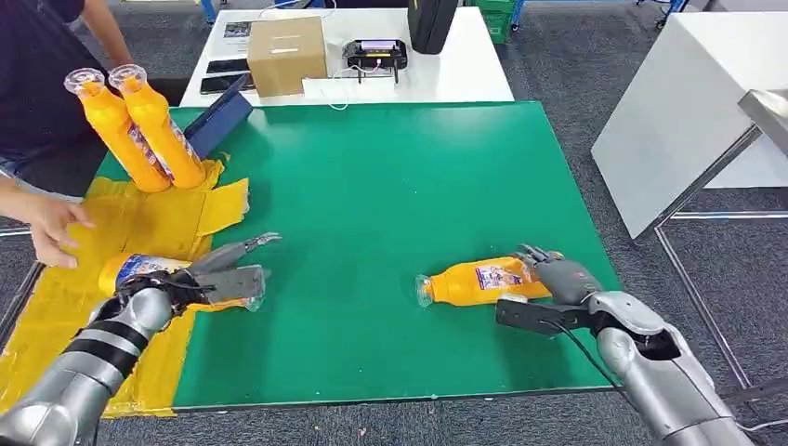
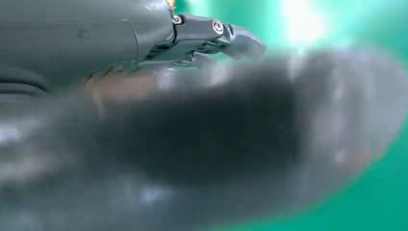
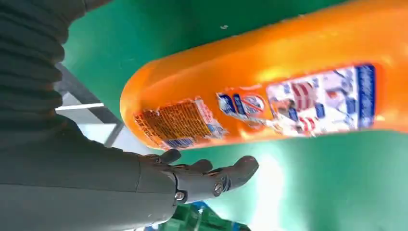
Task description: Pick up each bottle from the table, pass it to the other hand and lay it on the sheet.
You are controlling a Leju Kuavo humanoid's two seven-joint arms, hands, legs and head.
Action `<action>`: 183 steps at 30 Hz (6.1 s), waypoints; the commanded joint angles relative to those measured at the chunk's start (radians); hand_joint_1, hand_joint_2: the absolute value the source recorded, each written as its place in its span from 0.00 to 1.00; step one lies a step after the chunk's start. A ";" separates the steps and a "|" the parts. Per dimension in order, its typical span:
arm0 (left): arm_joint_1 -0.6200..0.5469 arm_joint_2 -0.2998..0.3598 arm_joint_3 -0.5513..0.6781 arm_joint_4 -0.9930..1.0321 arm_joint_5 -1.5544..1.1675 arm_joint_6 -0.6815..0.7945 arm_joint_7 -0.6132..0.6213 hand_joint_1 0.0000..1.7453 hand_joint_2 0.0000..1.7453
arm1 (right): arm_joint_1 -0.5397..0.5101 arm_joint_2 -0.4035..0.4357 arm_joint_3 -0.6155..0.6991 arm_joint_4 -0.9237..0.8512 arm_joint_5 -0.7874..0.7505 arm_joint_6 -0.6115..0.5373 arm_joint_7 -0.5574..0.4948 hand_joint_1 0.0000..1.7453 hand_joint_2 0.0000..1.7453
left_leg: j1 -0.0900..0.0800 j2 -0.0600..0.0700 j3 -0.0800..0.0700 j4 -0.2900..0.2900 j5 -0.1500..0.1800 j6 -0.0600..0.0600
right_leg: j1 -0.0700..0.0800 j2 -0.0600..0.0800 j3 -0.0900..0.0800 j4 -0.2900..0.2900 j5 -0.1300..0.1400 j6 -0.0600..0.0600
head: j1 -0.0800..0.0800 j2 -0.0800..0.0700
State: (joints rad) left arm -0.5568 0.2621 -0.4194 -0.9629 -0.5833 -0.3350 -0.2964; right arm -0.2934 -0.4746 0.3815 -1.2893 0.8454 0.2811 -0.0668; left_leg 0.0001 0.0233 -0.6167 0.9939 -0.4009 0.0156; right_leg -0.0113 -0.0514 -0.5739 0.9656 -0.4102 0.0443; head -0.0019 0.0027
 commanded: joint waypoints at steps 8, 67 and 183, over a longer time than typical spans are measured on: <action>0.139 -0.088 0.177 -0.261 0.328 -0.048 0.063 0.00 0.00 | -0.158 -0.051 0.171 0.181 0.216 -0.067 0.014 0.00 1.00 | -0.001 0.000 0.002 0.000 -0.001 -0.001 | -0.001 0.003 0.001 0.000 0.000 -0.001 | 0.000 0.000; 0.381 -0.201 0.301 -0.583 0.706 -0.061 0.238 0.00 1.00 | 0.250 0.400 -0.186 -0.266 -0.579 -0.150 0.111 1.00 1.00 | 0.004 0.008 0.019 -0.001 -0.005 -0.003 | 0.003 0.012 0.016 -0.002 -0.001 -0.004 | 0.003 0.000; 0.196 0.022 0.205 -0.143 -0.797 0.451 0.317 1.00 1.00 | 0.270 0.237 0.095 -0.651 -0.227 -0.227 0.160 0.00 1.00 | 0.000 -0.003 -0.001 -0.001 0.000 -0.004 | -0.001 0.001 -0.005 0.004 -0.003 -0.003 | 0.002 0.000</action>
State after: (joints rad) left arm -0.2806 0.2483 -0.1541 -1.2844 -1.3729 0.1190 0.0160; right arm -0.0132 -0.2201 0.4883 -1.9364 0.6214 0.0450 0.0942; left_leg -0.0008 0.0233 -0.6201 0.9935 -0.3996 0.0125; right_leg -0.0125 -0.0514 -0.5818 0.9697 -0.4115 0.0424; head 0.0004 0.0027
